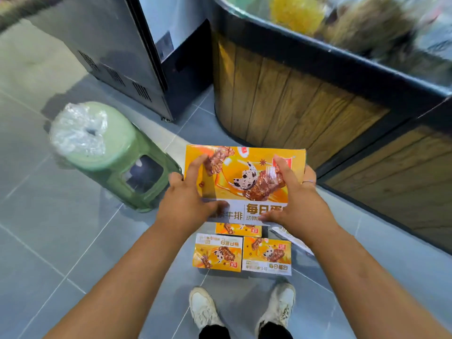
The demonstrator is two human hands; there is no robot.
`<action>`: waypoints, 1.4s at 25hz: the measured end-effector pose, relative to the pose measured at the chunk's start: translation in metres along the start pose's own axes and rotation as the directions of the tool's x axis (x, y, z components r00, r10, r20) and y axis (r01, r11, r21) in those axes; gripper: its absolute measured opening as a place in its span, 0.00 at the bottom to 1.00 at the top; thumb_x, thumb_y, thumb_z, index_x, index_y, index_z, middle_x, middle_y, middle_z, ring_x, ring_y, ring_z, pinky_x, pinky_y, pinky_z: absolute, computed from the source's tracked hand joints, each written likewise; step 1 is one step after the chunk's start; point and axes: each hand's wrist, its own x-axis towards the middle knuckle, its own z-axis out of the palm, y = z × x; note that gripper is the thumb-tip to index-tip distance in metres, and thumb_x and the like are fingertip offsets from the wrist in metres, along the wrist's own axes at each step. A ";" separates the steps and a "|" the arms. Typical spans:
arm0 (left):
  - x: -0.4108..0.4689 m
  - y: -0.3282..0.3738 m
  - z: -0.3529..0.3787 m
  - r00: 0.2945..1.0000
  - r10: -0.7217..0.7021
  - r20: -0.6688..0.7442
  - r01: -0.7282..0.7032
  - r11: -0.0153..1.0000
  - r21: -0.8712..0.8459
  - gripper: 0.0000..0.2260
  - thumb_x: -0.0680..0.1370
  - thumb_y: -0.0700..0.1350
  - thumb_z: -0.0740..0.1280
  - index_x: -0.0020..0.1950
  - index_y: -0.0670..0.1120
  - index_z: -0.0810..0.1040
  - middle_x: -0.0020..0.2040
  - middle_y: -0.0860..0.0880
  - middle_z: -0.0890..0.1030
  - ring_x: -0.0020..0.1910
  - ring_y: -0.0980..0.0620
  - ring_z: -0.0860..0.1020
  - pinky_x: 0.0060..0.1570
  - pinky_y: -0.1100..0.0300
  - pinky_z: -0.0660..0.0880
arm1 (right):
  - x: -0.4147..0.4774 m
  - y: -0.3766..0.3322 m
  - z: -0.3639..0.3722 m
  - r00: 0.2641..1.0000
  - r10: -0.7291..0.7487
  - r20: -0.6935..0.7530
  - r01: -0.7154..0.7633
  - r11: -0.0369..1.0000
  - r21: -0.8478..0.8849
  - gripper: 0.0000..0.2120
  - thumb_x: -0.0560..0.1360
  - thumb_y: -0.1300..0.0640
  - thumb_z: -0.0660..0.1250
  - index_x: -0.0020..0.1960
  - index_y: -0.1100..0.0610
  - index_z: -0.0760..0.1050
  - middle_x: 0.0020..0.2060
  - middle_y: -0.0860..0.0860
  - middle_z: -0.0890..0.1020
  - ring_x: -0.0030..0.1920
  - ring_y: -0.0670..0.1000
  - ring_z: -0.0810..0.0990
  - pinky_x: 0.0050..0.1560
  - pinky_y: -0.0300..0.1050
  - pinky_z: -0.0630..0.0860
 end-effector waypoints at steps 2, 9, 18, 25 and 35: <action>-0.021 0.022 -0.050 0.998 0.029 -0.049 -0.029 1.000 -0.003 0.47 0.64 0.62 0.77 0.72 0.70 0.48 0.58 0.46 0.64 0.57 0.39 0.75 0.52 0.50 0.72 | -0.025 -0.029 -0.046 0.998 -0.031 -0.053 0.030 1.000 -0.006 0.60 0.59 0.44 0.81 0.72 0.30 0.38 0.75 0.55 0.47 0.66 0.60 0.72 0.62 0.53 0.73; -0.088 0.101 -0.180 0.966 0.183 -0.184 -0.193 0.980 -0.041 0.46 0.65 0.62 0.77 0.72 0.70 0.49 0.57 0.47 0.65 0.52 0.41 0.76 0.50 0.50 0.74 | -0.106 -0.100 -0.182 0.983 -0.041 -0.180 0.036 0.999 -0.030 0.60 0.61 0.45 0.81 0.73 0.31 0.38 0.76 0.54 0.48 0.64 0.61 0.73 0.62 0.55 0.72; -0.140 0.208 -0.307 0.832 0.454 -0.318 -0.473 0.881 0.020 0.45 0.66 0.65 0.74 0.71 0.71 0.45 0.58 0.46 0.66 0.51 0.40 0.76 0.47 0.52 0.73 | -0.198 -0.148 -0.333 0.888 -0.076 -0.454 0.053 0.997 -0.064 0.57 0.62 0.44 0.80 0.70 0.26 0.38 0.75 0.53 0.53 0.65 0.59 0.72 0.63 0.51 0.70; -0.177 0.299 -0.339 0.730 0.593 -0.339 -0.620 0.784 0.034 0.48 0.65 0.65 0.74 0.73 0.70 0.43 0.66 0.42 0.65 0.62 0.39 0.73 0.58 0.49 0.71 | -0.264 -0.137 -0.410 0.774 0.001 -0.633 -0.058 0.996 -0.070 0.55 0.63 0.41 0.78 0.70 0.26 0.37 0.75 0.53 0.52 0.66 0.60 0.72 0.63 0.56 0.73; -0.297 0.441 -0.279 0.599 0.721 -0.347 -0.742 0.663 0.096 0.48 0.67 0.67 0.71 0.74 0.68 0.40 0.65 0.42 0.64 0.60 0.36 0.74 0.54 0.47 0.73 | -0.395 -0.011 -0.486 0.637 0.056 -0.769 -0.127 0.991 -0.033 0.53 0.62 0.40 0.78 0.69 0.24 0.40 0.76 0.52 0.51 0.67 0.59 0.71 0.64 0.58 0.72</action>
